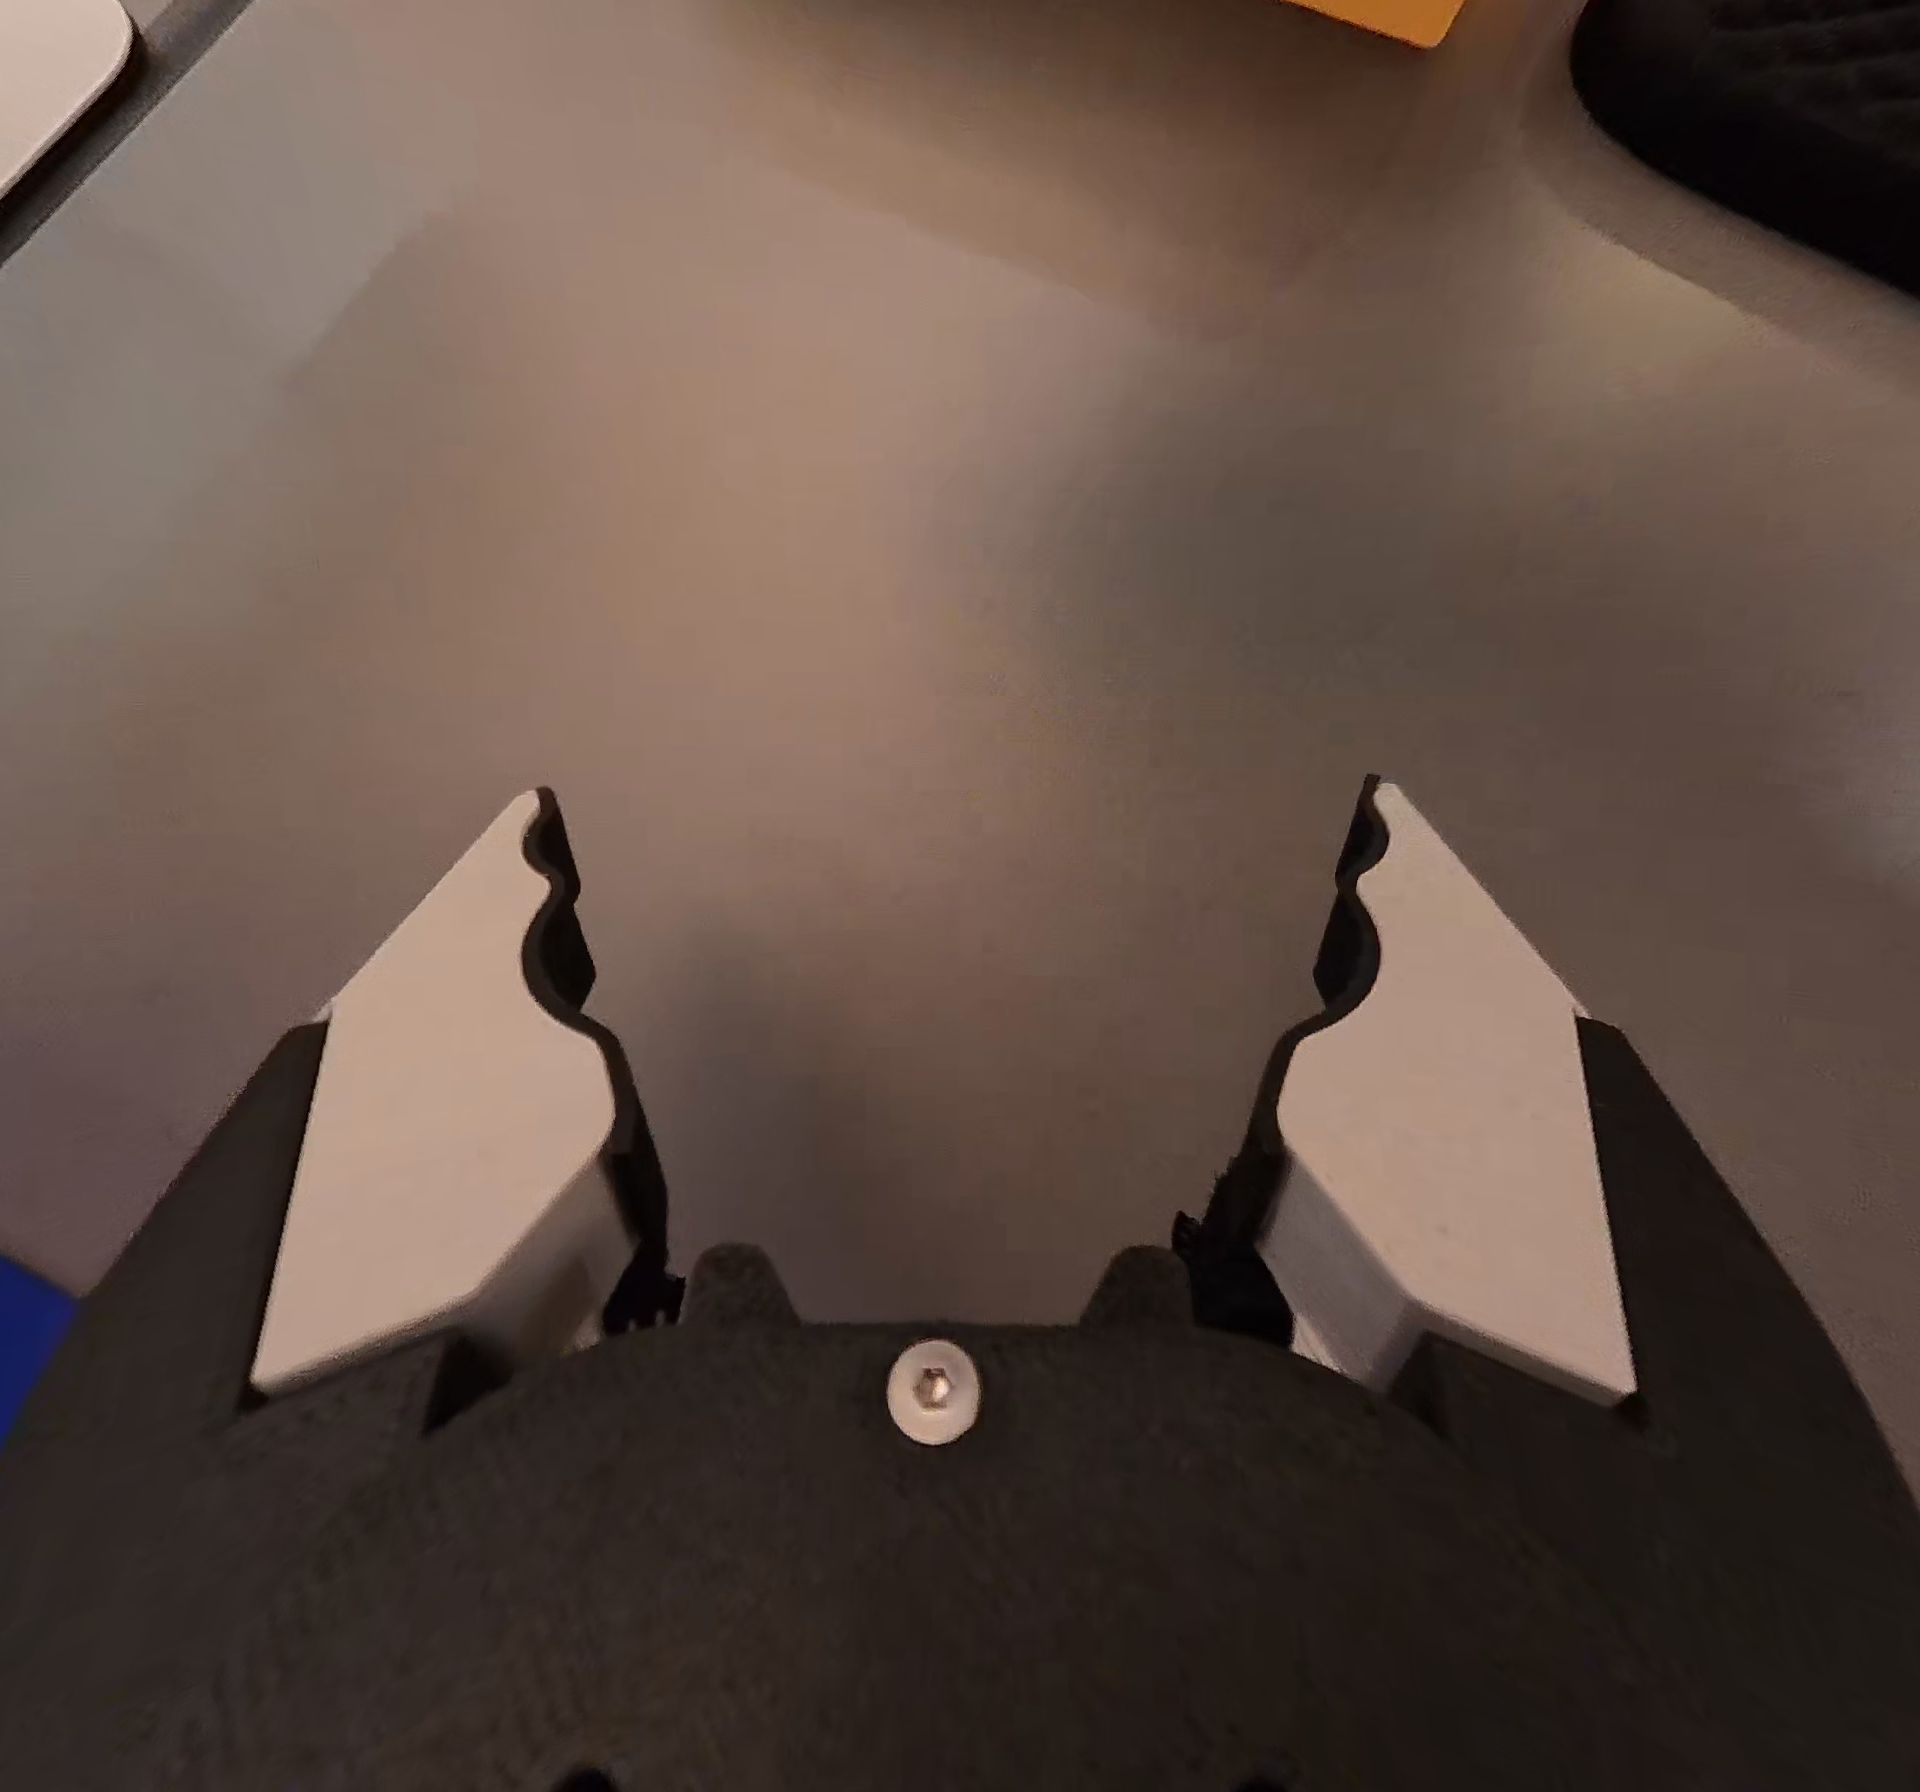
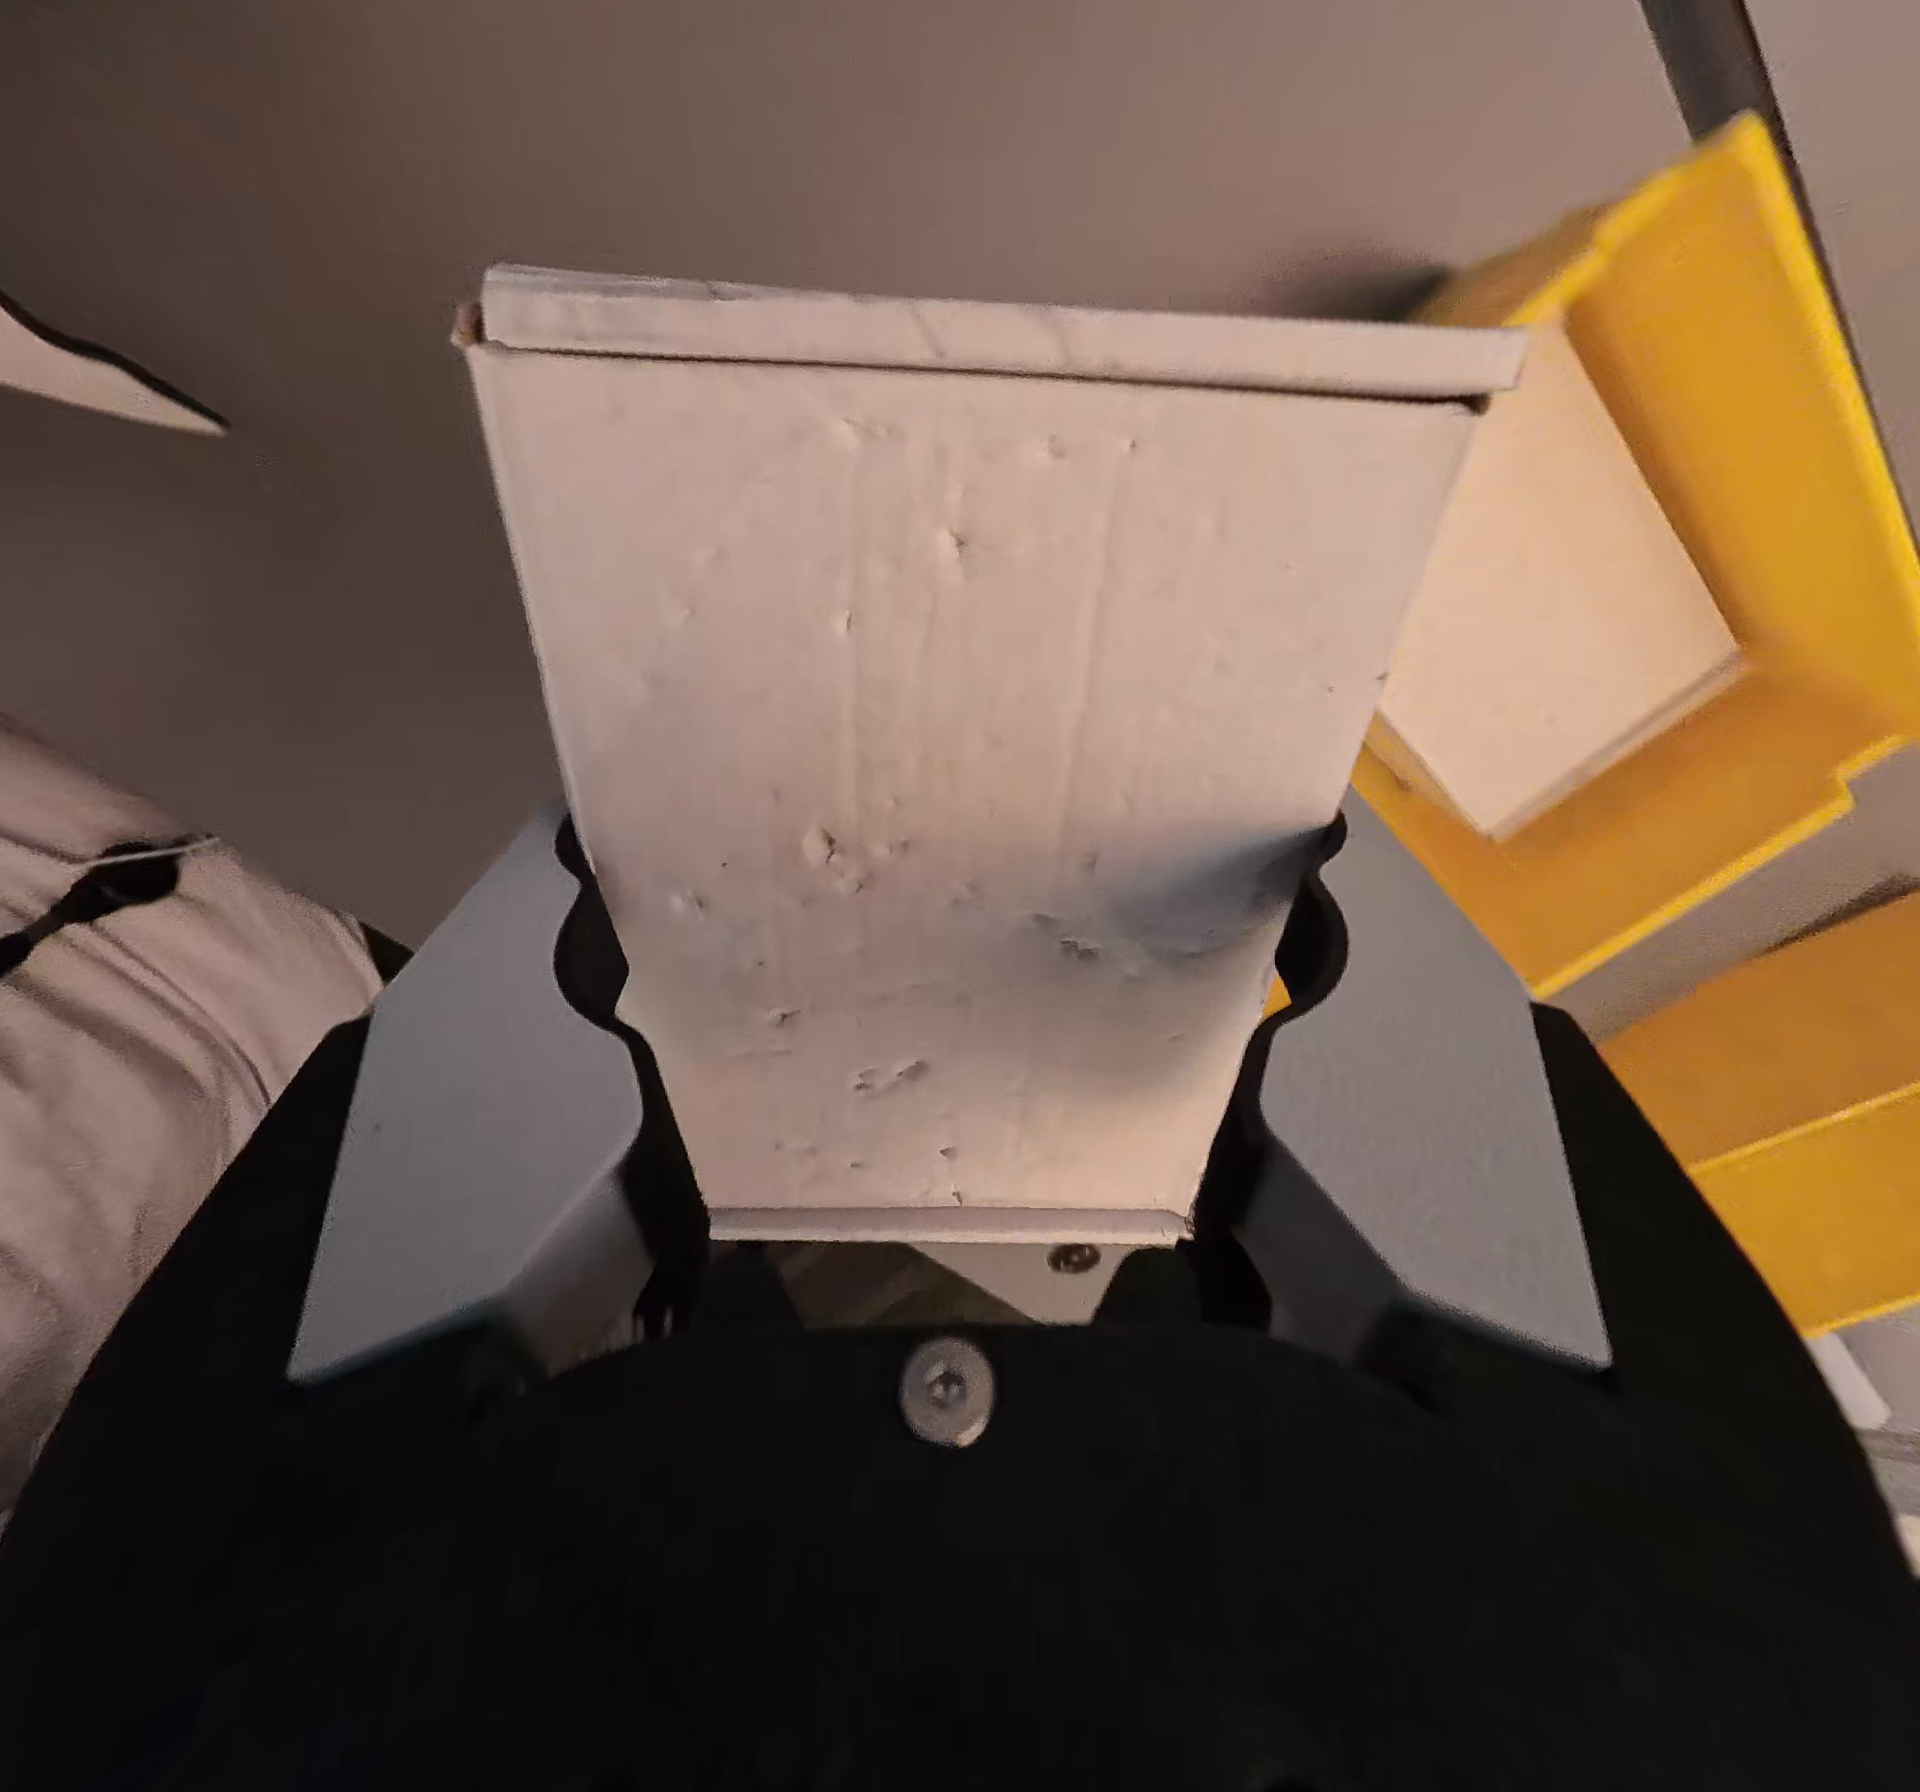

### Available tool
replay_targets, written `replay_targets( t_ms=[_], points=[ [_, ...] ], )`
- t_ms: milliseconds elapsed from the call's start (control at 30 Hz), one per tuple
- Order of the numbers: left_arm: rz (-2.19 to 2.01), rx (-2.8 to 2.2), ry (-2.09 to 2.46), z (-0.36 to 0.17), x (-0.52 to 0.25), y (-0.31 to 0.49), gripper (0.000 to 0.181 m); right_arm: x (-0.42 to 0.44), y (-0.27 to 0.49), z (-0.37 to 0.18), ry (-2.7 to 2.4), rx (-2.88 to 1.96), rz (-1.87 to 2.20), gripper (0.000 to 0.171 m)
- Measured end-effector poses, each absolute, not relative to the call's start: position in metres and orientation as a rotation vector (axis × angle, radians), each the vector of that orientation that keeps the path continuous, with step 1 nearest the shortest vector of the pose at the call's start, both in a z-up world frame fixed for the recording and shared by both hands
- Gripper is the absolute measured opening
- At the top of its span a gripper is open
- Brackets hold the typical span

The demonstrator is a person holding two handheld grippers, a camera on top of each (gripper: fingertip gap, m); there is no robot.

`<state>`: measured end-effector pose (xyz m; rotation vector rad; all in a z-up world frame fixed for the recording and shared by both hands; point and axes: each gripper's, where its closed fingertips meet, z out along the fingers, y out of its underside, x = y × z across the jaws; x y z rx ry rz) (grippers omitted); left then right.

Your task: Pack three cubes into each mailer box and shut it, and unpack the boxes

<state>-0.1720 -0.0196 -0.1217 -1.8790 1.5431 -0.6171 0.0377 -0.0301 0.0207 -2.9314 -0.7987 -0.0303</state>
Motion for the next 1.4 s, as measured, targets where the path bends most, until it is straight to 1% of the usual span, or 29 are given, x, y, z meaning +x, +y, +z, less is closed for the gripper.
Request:
replay_targets(
  t_ms=[133, 200, 333, 467, 600, 867, 1000, 1067, 1133, 1200, 1233, 1333, 1400],
  points=[
    [-0.64, -1.89, 1.534, -0.123, -0.17, -0.019, 0.142, 0.099, -0.036, 0.033, -0.78, -2.901, -0.055, 0.129],
    [-0.651, -1.893, 1.538, -0.125, -0.169, -0.022, 0.142, 0.122, -0.037, 0.023, -0.859, -2.872, -0.072, 0.129],
    [-0.653, -1.885, 1.56, -0.126, -0.164, -0.028, 0.142, 0.153, -0.035, -0.014, -0.937, -2.836, -0.034, 0.129],
    [-0.655, -1.863, 1.57, -0.124, -0.161, -0.032, 0.141, 0.168, -0.043, -0.058, -1.186, -2.757, -0.008, 0.129],
    [-0.673, -1.848, 1.586, -0.125, -0.157, -0.037, 0.141, 0.182, -0.049, -0.096, -1.478, -2.68, -0.167, 0.129],
    [-0.634, -1.815, 1.641, -0.132, -0.154, -0.042, 0.141, 0.183, -0.051, -0.135, -1.867, -2.526, -0.323, 0.129],
    [-0.617, -1.82, 1.661, -0.138, -0.153, -0.043, 0.142, 0.184, -0.053, -0.149, -1.908, -2.539, -0.36, 0.13],
    [-0.601, -1.819, 1.654, -0.137, -0.154, -0.04, 0.144, 0.185, -0.048, -0.142, -1.836, -2.532, -0.386, 0.127],
    [-0.594, -1.811, 1.628, -0.128, -0.158, -0.037, 0.145, 0.184, -0.044, -0.125, -1.707, -2.474, -0.386, 0.128],
    [-0.583, -1.792, 1.551, -0.106, -0.167, -0.029, 0.147, 0.189, -0.043, -0.099, -1.498, -2.444, -0.358, 0.126],
    [-0.574, -1.774, 1.49, -0.091, -0.175, -0.023, 0.147, 0.194, -0.04, -0.082, -1.348, -2.413, -0.349, 0.121],
    [-0.479, -1.75, 1.202, -0.037, -0.231, 0.011, 0.144, 0.232, -0.04, -0.034, -0.776, -2.32, -0.31, 0.108],
    [-0.304, -1.779, 0.903, -0.008, -0.306, 0.052, 0.139, 0.261, -0.055, -0.027, -0.367, -2.307, -0.206, 0.106]
  ],
)
